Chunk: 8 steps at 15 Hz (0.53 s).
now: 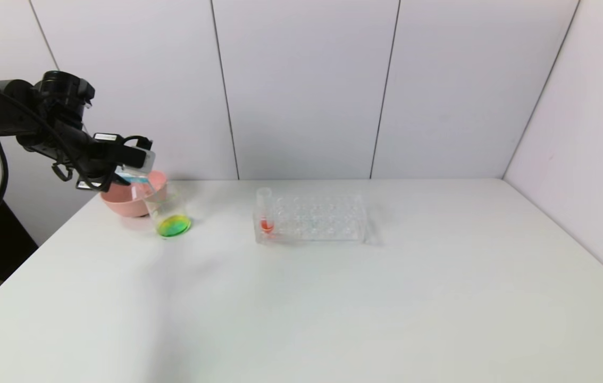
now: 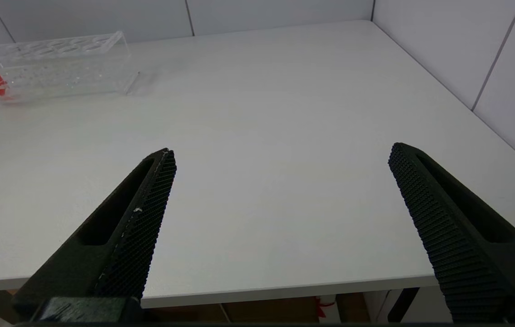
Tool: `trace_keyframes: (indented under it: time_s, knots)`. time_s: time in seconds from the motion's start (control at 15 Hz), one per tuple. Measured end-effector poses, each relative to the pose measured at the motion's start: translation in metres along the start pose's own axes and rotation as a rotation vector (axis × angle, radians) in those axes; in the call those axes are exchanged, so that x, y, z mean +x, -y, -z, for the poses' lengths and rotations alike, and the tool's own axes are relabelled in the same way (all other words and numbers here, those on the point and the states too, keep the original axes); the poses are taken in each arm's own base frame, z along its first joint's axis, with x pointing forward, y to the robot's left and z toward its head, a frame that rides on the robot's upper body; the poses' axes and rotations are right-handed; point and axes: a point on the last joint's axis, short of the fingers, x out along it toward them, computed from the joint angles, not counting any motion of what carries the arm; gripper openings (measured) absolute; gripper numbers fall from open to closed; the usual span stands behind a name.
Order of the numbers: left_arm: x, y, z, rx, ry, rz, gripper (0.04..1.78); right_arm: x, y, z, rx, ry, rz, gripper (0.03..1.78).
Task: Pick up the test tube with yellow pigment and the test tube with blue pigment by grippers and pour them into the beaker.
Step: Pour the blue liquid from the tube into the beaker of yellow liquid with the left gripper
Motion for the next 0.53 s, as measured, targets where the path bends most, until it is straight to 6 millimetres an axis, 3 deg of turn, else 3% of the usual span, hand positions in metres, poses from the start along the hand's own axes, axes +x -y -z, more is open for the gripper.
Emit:
trace_keyframes:
  time_s: [0.53]
  knots:
    - [-0.0002, -0.0006, -0.0015, 0.026, -0.021, 0.001, 0.44, 0.0000, 0.0000, 0.0000, 0.000, 0.000, 0.000, 1.71]
